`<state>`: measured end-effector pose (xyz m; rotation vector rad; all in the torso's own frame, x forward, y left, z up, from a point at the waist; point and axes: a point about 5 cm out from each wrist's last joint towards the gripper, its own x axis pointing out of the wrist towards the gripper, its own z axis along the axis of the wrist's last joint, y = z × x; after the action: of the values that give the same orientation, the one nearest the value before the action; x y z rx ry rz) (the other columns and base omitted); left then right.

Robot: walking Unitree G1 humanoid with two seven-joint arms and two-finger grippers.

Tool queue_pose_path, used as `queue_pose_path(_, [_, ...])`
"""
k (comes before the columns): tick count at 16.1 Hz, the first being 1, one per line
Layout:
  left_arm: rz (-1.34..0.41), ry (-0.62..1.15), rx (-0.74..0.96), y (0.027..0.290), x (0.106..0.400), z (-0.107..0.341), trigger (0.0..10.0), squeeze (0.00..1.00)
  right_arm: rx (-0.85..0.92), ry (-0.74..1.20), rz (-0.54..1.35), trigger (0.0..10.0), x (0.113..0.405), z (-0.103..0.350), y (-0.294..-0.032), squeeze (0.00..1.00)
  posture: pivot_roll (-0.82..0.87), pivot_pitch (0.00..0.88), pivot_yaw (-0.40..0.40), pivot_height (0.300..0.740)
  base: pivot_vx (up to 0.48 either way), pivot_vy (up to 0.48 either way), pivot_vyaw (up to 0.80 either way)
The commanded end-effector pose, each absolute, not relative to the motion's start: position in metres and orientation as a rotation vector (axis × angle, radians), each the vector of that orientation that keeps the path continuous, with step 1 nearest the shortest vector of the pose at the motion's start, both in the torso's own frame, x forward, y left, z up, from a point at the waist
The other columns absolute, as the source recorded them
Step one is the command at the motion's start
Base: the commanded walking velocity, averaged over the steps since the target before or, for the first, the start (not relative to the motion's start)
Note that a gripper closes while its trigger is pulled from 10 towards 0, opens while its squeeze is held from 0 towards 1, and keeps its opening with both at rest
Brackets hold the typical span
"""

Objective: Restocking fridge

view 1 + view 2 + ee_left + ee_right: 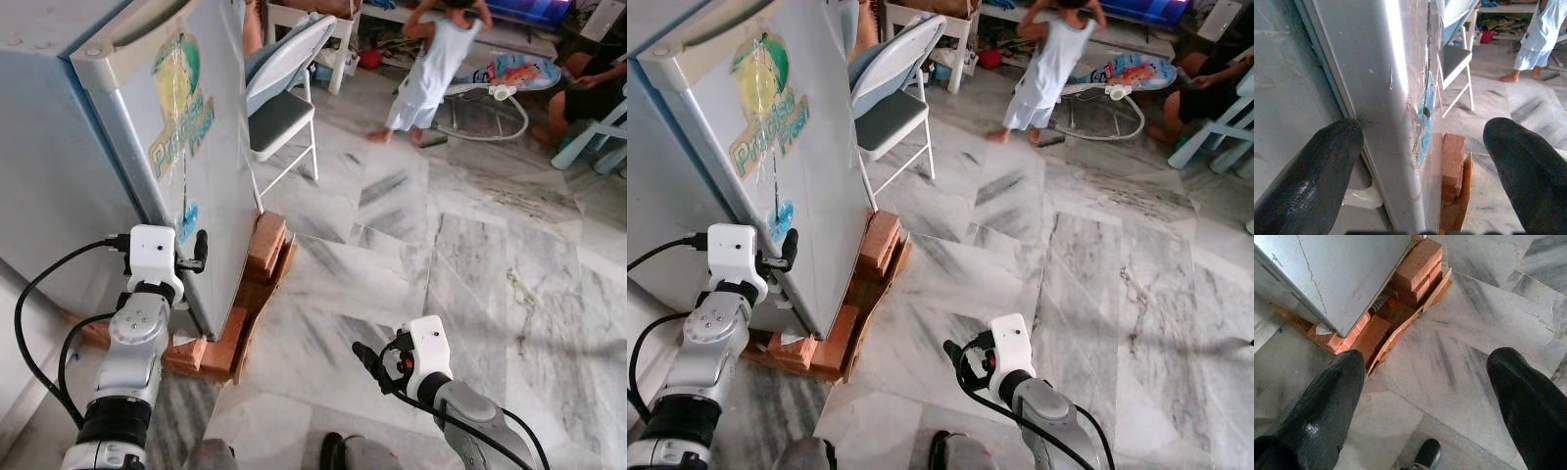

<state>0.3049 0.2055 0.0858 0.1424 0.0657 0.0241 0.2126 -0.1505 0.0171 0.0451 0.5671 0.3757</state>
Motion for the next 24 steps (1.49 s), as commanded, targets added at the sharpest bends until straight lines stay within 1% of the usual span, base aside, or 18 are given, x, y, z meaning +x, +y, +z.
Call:
queue_pose_path(1, [0.020, 0.036, 0.164, 0.205, 0.312, 0.093, 10.0, 0.00, 0.036, 0.570, 0.383, 10.0, 0.212, 0.020, -0.153, 0.00, 0.06, 0.118, -0.094, 0.740, 0.000, 0.000, 0.00])
queue_pose_path(4, [0.072, 0.033, 0.162, 0.211, 0.327, 0.100, 10.0, 0.00, 0.034, 0.598, 0.415, 10.0, 0.211, 0.020, -0.151, 0.00, 0.06, 0.115, -0.095, 0.740, 0.000, 0.000, 0.00])
queue_pose_path(6, [0.068, 0.028, 0.170, 0.211, 0.332, 0.103, 10.0, 0.00, 0.031, 0.598, 0.417, 10.0, 0.210, 0.019, -0.152, 0.00, 0.05, 0.114, -0.094, 0.740, 0.000, 0.000, 0.00])
queue_pose_path(9, [0.008, 0.011, 0.168, 0.200, 0.340, 0.108, 10.0, 0.00, 0.035, 0.601, 0.418, 10.0, 0.209, 0.020, -0.151, 0.00, 0.05, 0.115, -0.091, 0.740, 0.000, 0.000, 0.00])
queue_pose_path(11, [-0.153, -0.023, 0.099, 0.164, 0.352, 0.121, 10.0, 0.00, 0.033, 0.627, 0.446, 10.0, 0.207, 0.018, -0.149, 0.00, 0.06, 0.114, -0.098, 0.740, 0.000, 0.000, 0.00])
queue_pose_path(12, [-0.227, -0.045, 0.105, 0.149, 0.353, 0.126, 10.0, 0.00, 0.031, 0.633, 0.452, 10.0, 0.207, 0.017, -0.149, 0.00, 0.06, 0.115, -0.102, 0.740, 0.000, 0.000, 0.00])
queue_pose_path(13, [-0.392, -0.101, 0.139, 0.115, 0.353, 0.138, 10.0, 0.00, 0.029, 0.641, 0.461, 10.0, 0.206, 0.017, -0.148, 0.00, 0.07, 0.113, -0.103, 0.740, 0.000, 0.000, 0.00])
queue_pose_path(14, [-0.628, -0.175, 0.166, 0.057, 0.347, 0.158, 10.0, 0.00, 0.023, 0.647, 0.475, 10.0, 0.207, 0.015, -0.147, 0.00, 0.08, 0.108, -0.103, 0.740, 0.000, 0.000, 0.00])
queue_pose_path(15, [-0.725, -0.209, 0.137, 0.028, 0.342, 0.170, 10.0, 0.00, 0.021, 0.649, 0.477, 10.0, 0.208, 0.015, -0.147, 0.00, 0.08, 0.108, -0.103, 0.740, 0.000, 0.000, 0.00])
queue_pose_path(16, [-0.911, -0.265, 0.057, -0.025, 0.321, 0.193, 10.0, 0.00, 0.019, 0.649, 0.476, 10.0, 0.209, 0.014, -0.147, 0.00, 0.07, 0.096, -0.094, 0.740, 0.000, 0.000, 0.00])
queue_pose_path(18, [-1.132, -0.305, -0.044, -0.071, 0.286, 0.214, 10.0, 0.00, 0.017, 0.647, 0.475, 10.0, 0.209, 0.013, -0.144, 0.00, 0.05, 0.090, -0.083, 0.740, 0.000, 0.000, 0.00])
queue_pose_path(19, [-1.092, -0.285, -0.018, -0.061, 0.295, 0.205, 10.0, 0.00, 0.017, 0.647, 0.472, 10.0, 0.208, 0.013, -0.144, 0.00, 0.05, 0.090, -0.080, 0.740, 0.000, 0.000, 0.00])
queue_pose_path(20, [-1.002, -0.245, 0.006, -0.042, 0.312, 0.192, 10.0, 0.00, 0.019, 0.648, 0.468, 10.0, 0.207, 0.012, -0.145, 0.00, 0.05, 0.091, -0.077, 0.740, 0.000, 0.000, 0.00])
queue_pose_path(22, [-0.899, -0.181, 0.010, -0.014, 0.330, 0.179, 10.0, 0.00, 0.022, 0.649, 0.466, 10.0, 0.207, 0.011, -0.145, 0.00, 0.05, 0.091, -0.077, 0.740, 0.000, 0.000, 0.00])
queue_pose_path(23, [-0.773, -0.139, 0.051, 0.022, 0.343, 0.167, 10.0, 0.00, 0.024, 0.641, 0.473, 10.0, 0.210, 0.011, -0.142, 0.00, 0.08, 0.092, -0.075, 0.740, 0.000, 0.000, 0.00])
queue_pose_path(24, [-0.672, -0.114, 0.123, 0.054, 0.348, 0.157, 10.0, 0.00, 0.027, 0.616, 0.480, 10.0, 0.214, 0.013, -0.139, 0.00, 0.09, 0.091, -0.073, 0.740, 0.000, 0.000, 0.00])
